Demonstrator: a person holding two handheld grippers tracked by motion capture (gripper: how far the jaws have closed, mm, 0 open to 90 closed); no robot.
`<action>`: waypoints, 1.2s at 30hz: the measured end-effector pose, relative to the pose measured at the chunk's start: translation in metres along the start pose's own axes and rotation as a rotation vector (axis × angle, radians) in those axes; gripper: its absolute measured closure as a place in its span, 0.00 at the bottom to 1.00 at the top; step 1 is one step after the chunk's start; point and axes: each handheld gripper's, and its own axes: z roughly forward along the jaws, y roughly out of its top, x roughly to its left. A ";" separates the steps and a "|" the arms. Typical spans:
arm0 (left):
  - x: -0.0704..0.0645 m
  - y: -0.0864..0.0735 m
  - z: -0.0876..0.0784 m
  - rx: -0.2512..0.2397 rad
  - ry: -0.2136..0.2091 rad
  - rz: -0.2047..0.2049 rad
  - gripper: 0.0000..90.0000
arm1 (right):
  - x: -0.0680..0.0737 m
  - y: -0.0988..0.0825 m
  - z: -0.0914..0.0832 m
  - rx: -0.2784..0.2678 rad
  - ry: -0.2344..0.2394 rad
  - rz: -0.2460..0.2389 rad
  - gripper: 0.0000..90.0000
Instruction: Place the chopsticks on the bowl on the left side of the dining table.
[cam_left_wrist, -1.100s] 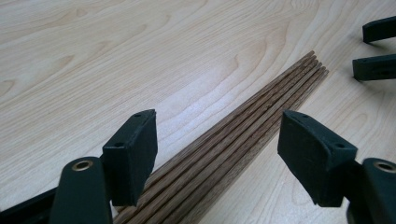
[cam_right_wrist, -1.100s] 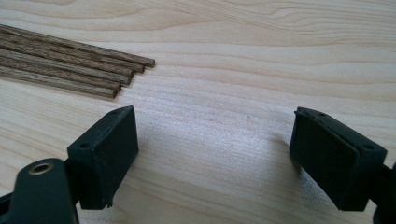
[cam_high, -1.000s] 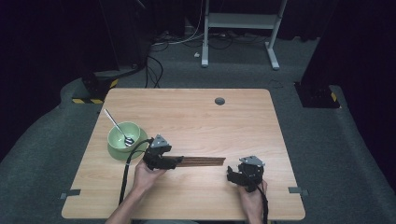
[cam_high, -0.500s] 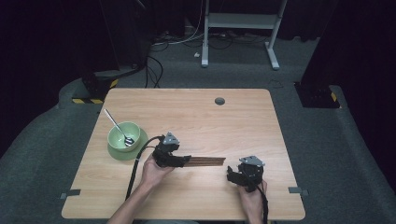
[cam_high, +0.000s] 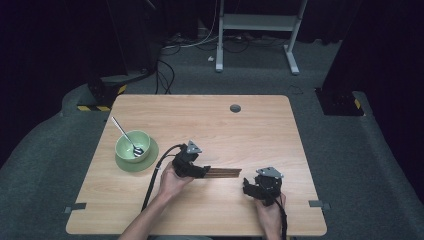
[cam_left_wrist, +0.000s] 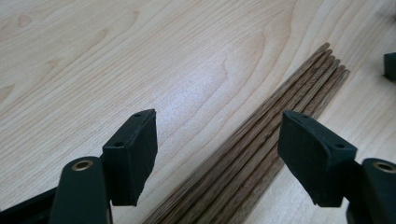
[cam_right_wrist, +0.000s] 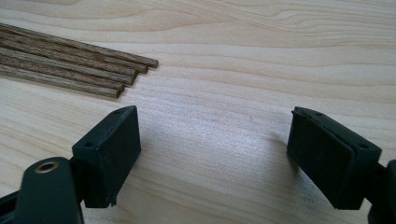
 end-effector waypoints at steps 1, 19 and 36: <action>-0.001 0.000 0.001 0.006 0.007 -0.002 0.32 | 0.000 0.000 0.000 0.000 0.001 -0.001 0.19; 0.001 0.002 0.016 0.036 0.042 -0.012 0.35 | 0.000 0.000 0.000 -0.001 0.002 -0.004 0.19; 0.001 0.001 0.023 0.040 0.037 -0.009 0.35 | 0.001 0.000 0.000 -0.002 0.005 -0.006 0.20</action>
